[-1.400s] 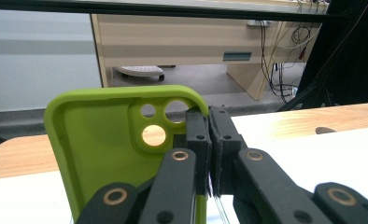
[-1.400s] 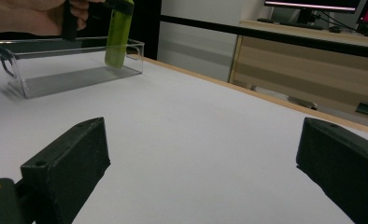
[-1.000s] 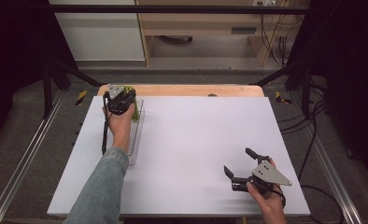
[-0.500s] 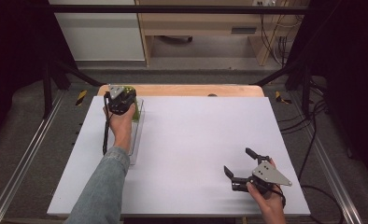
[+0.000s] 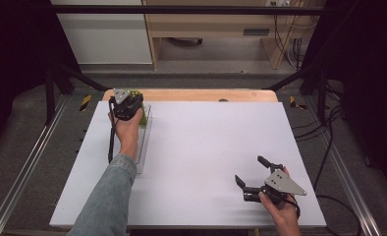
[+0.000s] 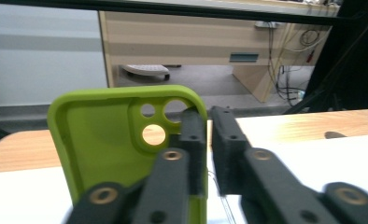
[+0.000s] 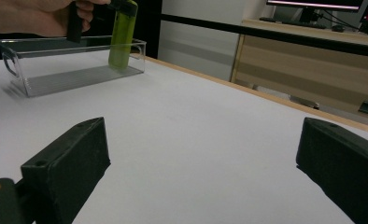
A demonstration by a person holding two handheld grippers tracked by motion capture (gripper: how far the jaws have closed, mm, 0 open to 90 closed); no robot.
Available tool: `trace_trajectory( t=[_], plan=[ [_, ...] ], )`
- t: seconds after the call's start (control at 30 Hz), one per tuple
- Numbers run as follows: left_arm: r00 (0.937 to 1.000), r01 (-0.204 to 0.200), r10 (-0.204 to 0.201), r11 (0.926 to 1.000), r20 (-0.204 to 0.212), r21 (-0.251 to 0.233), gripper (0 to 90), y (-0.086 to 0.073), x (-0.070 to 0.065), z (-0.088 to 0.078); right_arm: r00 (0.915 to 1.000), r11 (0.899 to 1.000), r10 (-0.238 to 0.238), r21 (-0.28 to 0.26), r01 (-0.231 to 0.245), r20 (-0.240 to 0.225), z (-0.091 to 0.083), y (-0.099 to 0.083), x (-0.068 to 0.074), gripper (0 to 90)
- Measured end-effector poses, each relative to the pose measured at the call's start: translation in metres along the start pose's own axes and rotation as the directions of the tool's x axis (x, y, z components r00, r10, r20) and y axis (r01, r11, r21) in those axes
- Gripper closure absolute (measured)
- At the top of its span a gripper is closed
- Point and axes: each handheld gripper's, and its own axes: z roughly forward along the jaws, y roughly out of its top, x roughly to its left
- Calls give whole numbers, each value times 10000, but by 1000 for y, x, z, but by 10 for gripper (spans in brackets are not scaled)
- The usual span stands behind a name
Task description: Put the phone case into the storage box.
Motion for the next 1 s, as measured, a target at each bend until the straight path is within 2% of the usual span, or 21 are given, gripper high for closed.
trace_trajectory(
  t=[0.1,0.2,0.33,0.43,0.53,0.77,1.0],
  plan=[
    [9997,-239,239,9997,-43,16,681,2,-2,-3,10000,10000,4,-6,-4,-8,0,0,0,27],
    [9996,-257,260,9995,-109,208,522,4,-3,-8,10000,10000,-22,0,22,-40,0,0,1,28],
    [9995,-297,298,9993,-43,237,426,7,-5,-17,10000,10000,-44,-4,44,-61,0,1,2,27],
    [9990,-437,436,9989,74,159,389,11,-6,-23,10000,10000,-42,-4,42,-66,0,1,2,27],
    [9989,-411,405,9989,251,231,358,13,-7,-27,10000,10000,-41,-20,41,-39,0,1,2,27],
    [9955,-775,757,9966,566,295,329,13,-11,-34,10000,10000,-51,-21,51,-52,0,1,2,27],
    [9935,-842,815,9959,794,316,296,12,-12,-39,10000,10000,-54,-16,54,-60,0,1,2,28]
  ],
)
